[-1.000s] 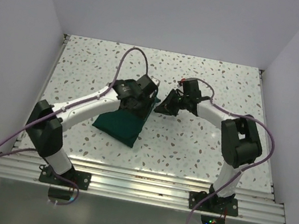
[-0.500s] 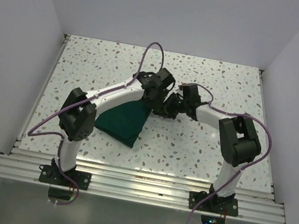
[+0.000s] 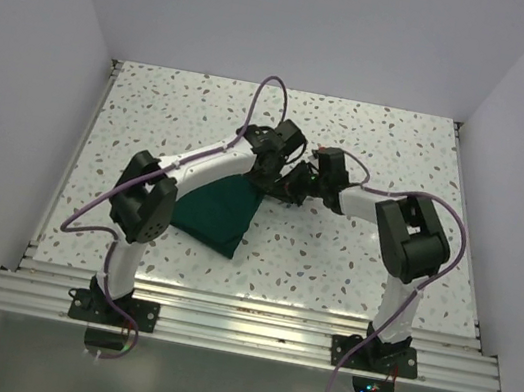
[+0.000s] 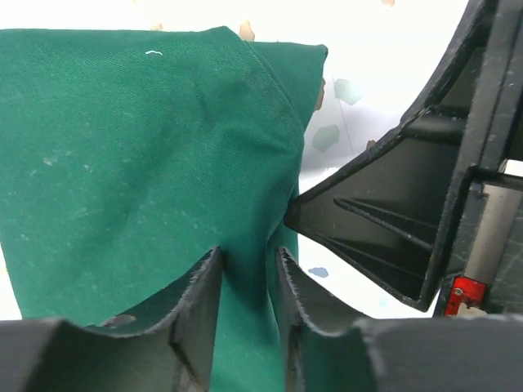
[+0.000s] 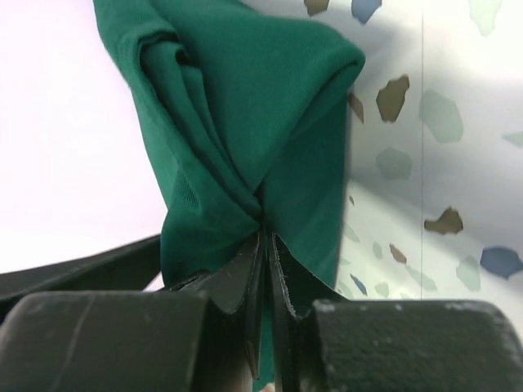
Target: Prepare the surgical pack
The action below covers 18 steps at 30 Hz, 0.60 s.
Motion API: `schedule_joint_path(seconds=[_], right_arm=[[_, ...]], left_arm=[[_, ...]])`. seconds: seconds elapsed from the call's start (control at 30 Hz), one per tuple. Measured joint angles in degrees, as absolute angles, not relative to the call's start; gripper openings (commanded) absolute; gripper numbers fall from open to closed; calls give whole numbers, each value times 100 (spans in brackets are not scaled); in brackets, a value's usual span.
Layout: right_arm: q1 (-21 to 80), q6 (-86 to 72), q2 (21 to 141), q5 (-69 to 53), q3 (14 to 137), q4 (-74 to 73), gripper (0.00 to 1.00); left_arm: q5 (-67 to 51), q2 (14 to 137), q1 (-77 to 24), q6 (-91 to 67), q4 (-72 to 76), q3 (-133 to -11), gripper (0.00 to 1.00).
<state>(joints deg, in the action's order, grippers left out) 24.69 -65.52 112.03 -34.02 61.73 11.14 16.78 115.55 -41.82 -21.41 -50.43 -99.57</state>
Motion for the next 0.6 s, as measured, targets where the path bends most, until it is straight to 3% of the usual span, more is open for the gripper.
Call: schedule_joint_path(seconds=[0.13, 0.33, 0.6], right_arm=[[2469, -6676, 11319, -3411, 6176, 1282, 8], [2458, -6816, 11441, -3483, 6224, 1406, 6], [2469, -7024, 11513, -3548, 6372, 1485, 6]], left_arm=[[1671, 11660, -4163, -2132, -5046, -9992, 27], [1619, 11714, -4163, -2043, -5050, -10018, 1], [1461, 11714, -4099, -1986, -5041, -10020, 0]])
